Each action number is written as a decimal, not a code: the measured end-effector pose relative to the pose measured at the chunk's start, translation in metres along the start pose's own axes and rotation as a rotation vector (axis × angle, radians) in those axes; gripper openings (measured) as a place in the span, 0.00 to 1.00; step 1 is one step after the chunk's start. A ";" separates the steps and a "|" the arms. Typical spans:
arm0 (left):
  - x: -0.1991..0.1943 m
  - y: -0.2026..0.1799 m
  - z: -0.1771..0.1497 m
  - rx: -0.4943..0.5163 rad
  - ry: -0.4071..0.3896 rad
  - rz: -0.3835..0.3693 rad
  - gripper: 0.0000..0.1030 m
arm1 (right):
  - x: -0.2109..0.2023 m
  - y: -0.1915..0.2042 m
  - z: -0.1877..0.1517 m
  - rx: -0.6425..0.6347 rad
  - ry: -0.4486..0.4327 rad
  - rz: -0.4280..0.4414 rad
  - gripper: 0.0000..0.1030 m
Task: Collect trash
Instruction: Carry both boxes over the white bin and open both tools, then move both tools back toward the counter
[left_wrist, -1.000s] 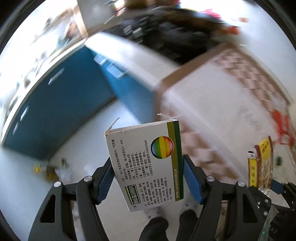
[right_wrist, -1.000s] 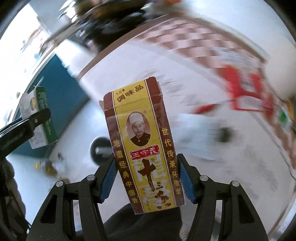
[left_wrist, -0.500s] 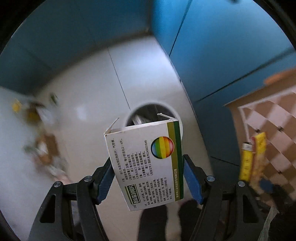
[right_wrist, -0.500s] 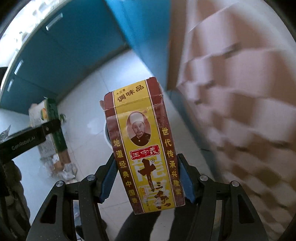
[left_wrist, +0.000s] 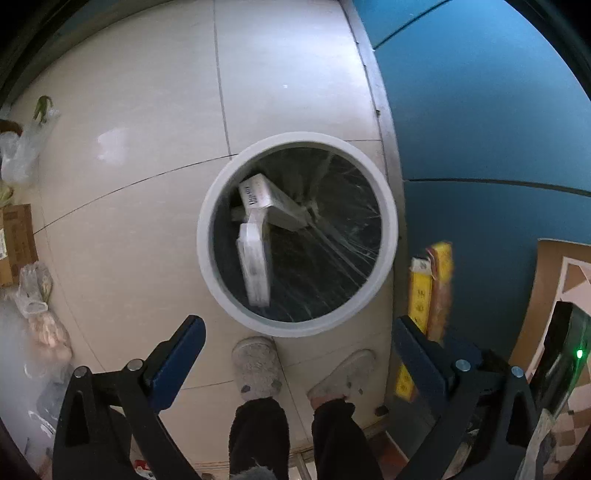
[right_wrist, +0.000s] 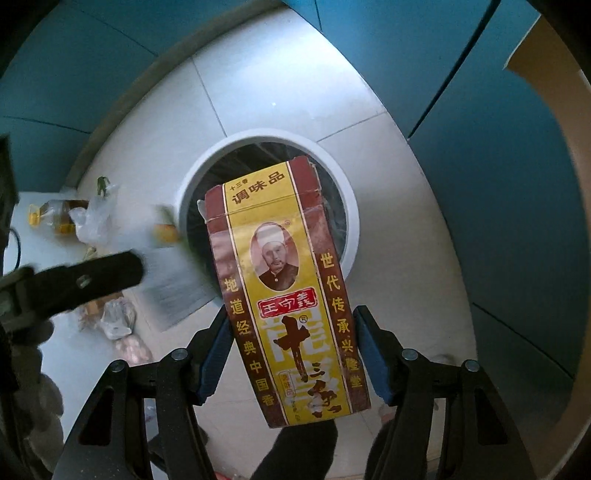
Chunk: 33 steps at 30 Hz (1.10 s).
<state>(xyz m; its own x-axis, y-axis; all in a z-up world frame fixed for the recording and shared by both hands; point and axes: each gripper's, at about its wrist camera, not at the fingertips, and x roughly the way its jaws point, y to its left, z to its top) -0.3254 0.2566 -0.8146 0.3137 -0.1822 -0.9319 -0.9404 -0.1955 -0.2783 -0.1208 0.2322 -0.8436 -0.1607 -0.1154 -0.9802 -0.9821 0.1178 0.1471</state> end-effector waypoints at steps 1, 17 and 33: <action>-0.002 0.002 0.000 -0.006 -0.007 0.011 1.00 | 0.003 -0.002 0.001 0.008 0.000 0.003 0.81; -0.143 -0.032 -0.071 0.041 -0.302 0.343 1.00 | -0.085 -0.003 -0.022 -0.043 -0.093 -0.084 1.00; -0.319 -0.094 -0.191 0.117 -0.428 0.325 1.00 | -0.351 0.034 -0.113 -0.113 -0.248 -0.068 1.00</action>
<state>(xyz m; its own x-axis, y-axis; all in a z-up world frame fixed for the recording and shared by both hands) -0.3121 0.1492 -0.4470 -0.0540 0.1976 -0.9788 -0.9959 -0.0820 0.0384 -0.1088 0.1649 -0.4794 -0.0792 0.1277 -0.9887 -0.9967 0.0057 0.0805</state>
